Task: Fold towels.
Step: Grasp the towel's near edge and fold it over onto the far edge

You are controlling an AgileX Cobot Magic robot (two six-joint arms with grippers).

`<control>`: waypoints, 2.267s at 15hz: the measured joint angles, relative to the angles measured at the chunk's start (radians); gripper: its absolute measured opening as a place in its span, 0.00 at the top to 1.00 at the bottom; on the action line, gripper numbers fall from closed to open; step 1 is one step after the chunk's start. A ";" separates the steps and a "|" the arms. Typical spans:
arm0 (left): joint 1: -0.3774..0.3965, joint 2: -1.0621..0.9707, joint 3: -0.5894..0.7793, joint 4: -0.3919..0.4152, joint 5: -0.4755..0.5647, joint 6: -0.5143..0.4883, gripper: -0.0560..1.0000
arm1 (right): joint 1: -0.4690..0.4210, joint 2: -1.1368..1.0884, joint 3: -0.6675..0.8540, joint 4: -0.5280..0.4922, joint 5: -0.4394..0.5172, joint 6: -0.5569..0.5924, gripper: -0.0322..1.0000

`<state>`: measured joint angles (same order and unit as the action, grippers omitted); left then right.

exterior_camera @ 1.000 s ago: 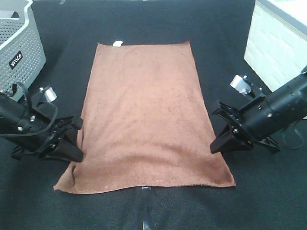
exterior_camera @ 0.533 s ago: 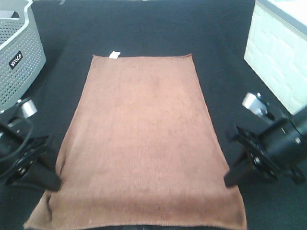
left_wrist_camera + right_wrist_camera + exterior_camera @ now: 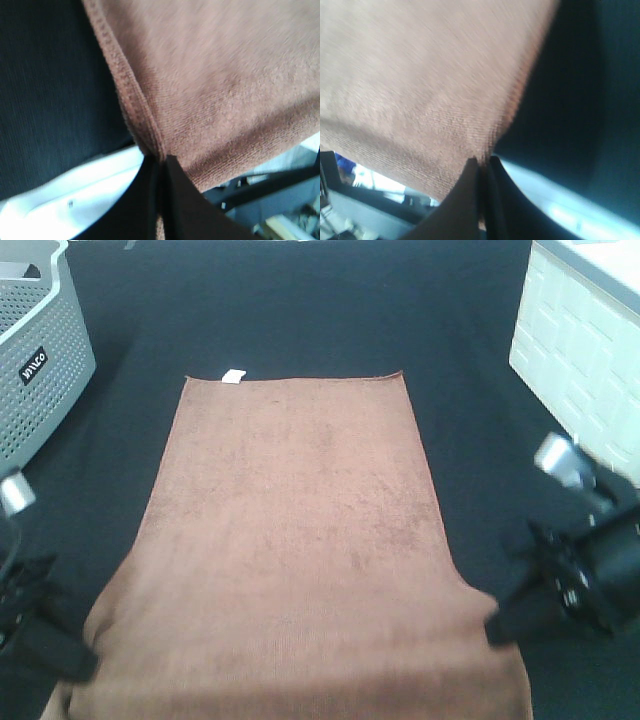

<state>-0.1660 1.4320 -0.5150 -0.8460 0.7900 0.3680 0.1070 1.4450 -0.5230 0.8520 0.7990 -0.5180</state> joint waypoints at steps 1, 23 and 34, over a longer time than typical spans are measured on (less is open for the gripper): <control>0.000 0.006 -0.045 0.018 -0.018 -0.022 0.94 | 0.000 0.013 -0.060 -0.003 0.001 0.001 0.97; 0.000 1.047 -1.584 0.365 -0.196 -0.215 0.94 | 0.000 1.139 -1.748 -0.355 -0.005 0.232 0.97; 0.000 1.047 -1.589 0.410 -0.159 -0.217 0.08 | 0.000 1.124 -1.755 -0.382 0.136 0.272 0.23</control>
<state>-0.1660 2.4790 -2.1040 -0.4360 0.6310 0.1510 0.1070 2.5690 -2.2780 0.4700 0.9350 -0.2460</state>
